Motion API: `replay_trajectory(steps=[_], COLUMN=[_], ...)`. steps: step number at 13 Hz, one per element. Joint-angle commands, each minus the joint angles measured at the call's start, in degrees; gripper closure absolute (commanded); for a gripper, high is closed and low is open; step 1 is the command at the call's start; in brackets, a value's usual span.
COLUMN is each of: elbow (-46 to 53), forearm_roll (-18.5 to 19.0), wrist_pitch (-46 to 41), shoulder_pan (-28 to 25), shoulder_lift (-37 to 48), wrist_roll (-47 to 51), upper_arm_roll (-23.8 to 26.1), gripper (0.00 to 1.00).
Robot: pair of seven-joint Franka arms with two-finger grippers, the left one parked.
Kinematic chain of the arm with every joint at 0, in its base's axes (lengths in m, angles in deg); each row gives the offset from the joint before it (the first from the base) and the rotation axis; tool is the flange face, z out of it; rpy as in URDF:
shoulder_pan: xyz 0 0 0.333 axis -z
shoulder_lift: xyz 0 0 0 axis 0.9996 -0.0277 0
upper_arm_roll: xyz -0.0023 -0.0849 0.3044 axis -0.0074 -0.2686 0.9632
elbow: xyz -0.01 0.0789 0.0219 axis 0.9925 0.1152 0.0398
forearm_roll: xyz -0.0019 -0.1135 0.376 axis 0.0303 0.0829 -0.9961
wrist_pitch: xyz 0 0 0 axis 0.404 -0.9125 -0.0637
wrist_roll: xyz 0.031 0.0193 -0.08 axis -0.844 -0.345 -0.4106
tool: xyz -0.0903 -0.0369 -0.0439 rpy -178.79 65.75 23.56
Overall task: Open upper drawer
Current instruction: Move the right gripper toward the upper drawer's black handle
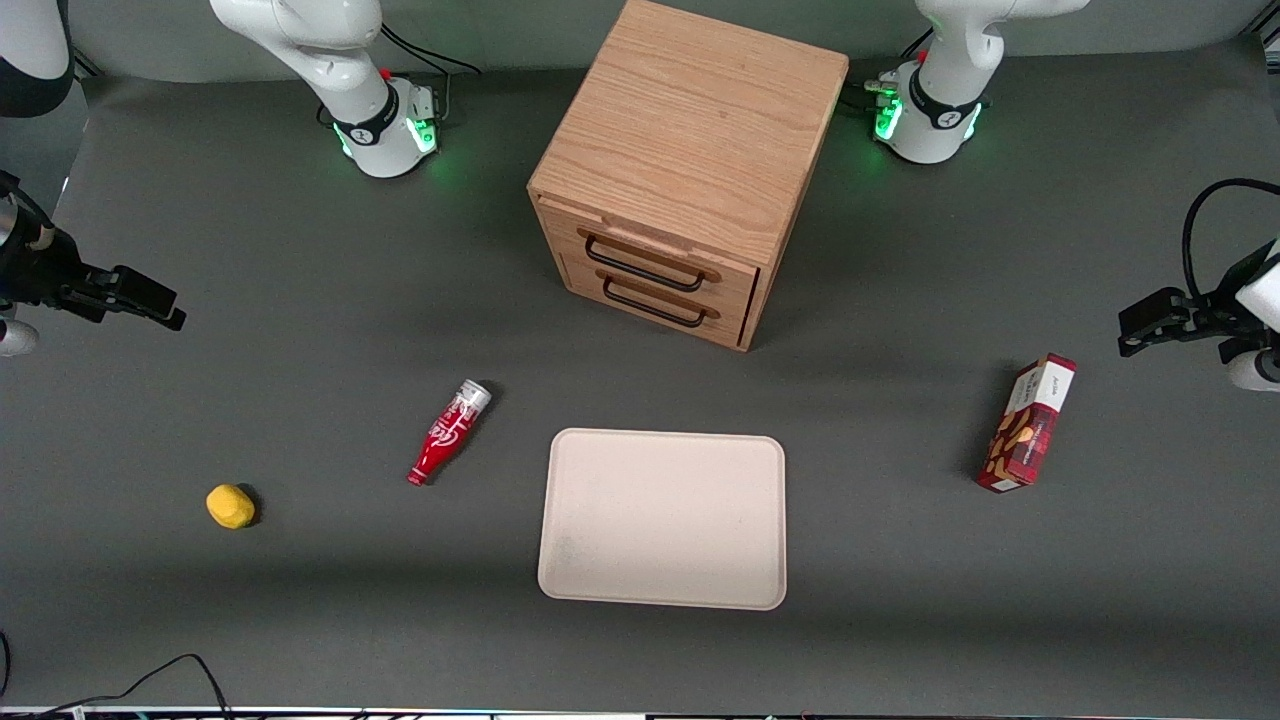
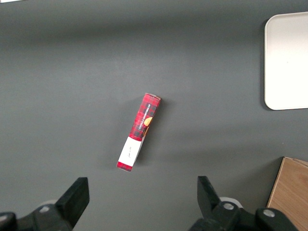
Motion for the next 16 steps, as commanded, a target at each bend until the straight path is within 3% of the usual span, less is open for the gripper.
replay_trajectory(steps=[1,4,6,7,9,13,16], elbow=[-1.0,-0.5,1.8,3.4,7.6,14.3,16.4], forearm_roll=[-0.7,-1.0,-2.4,-3.8,-5.2,-4.6,-3.4], wrist_pitch=[0.0,0.3,-0.1,-0.8,-1.7,-1.9,-0.4], shoulder_pan=[-0.1,-0.4,-0.2,-0.2,-0.2,-0.4,-4.4], shoulder_lift=[0.8,0.6,-0.8,-2.5,-6.9,-17.1,-24.4], wrist_roll=[1.1,0.6,-0.5,-6.1,-17.2,-18.3,-18.8], upper_arm_roll=[-0.3,0.4,5.1,7.4,13.2,29.7,36.3], gripper=[0.0,0.0,0.0,0.0,0.0,0.0,0.0])
